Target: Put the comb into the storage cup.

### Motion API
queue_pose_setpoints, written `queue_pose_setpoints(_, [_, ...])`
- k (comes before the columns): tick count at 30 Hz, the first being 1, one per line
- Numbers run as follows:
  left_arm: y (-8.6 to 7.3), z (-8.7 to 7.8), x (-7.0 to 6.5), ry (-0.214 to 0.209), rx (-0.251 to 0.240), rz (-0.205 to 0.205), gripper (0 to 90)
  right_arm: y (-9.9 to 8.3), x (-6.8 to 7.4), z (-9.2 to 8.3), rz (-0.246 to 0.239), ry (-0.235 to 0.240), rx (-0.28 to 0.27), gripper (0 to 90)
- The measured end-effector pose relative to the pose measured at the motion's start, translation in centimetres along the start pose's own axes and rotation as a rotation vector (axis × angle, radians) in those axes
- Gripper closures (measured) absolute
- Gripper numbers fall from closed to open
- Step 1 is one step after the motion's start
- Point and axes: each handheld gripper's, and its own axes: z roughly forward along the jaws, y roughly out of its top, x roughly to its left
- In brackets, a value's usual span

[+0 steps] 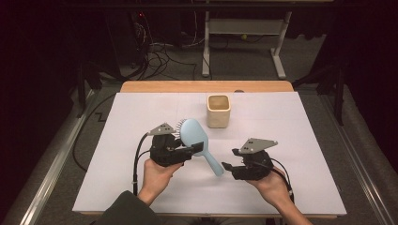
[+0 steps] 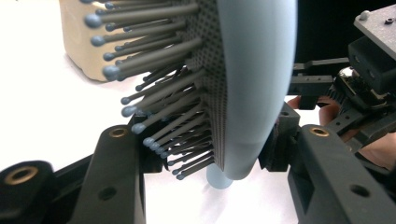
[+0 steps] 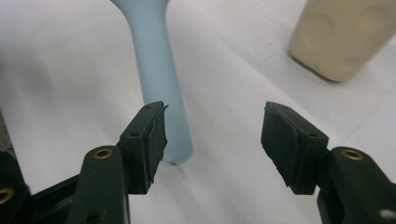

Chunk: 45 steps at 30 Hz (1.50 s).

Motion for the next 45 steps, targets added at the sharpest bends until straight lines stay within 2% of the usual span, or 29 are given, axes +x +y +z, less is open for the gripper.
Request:
queue_pose_setpoints(9, [0.8, -0.4, -0.1, 0.012, -0.005, 0.018, 53.2, -1.6, -1.2, -1.5, 0.007, -0.020, -0.067, 36.5])
queue_pose_setpoints(18, [1.7, -0.3, 0.0, 0.023, -0.003, 0.023, 53.3, -4.6, -2.6, -2.9, 0.075, -0.066, -0.099, 36.1])
queue_pose_setpoints(26, [1.9, 0.0, 0.2, 0.011, -0.002, 0.014, 53.4, -6.1, -3.0, -3.4, 0.094, -0.079, -0.106, 35.4])
queue_pose_setpoints(31, [2.3, -0.2, 0.4, 0.006, -0.018, 0.005, 53.5, -7.0, -3.3, -3.7, 0.109, -0.089, -0.111, 35.4])
queue_pose_setpoints(35, [2.6, -0.4, 0.6, 0.006, -0.037, 0.012, 53.6, -7.5, -3.5, -4.0, 0.120, -0.100, -0.124, 35.4])
queue_pose_setpoints(45, [3.8, -0.7, 0.8, 0.019, -0.043, 0.022, 53.7, -9.3, -4.0, -4.5, 0.160, -0.129, -0.145, 35.3])
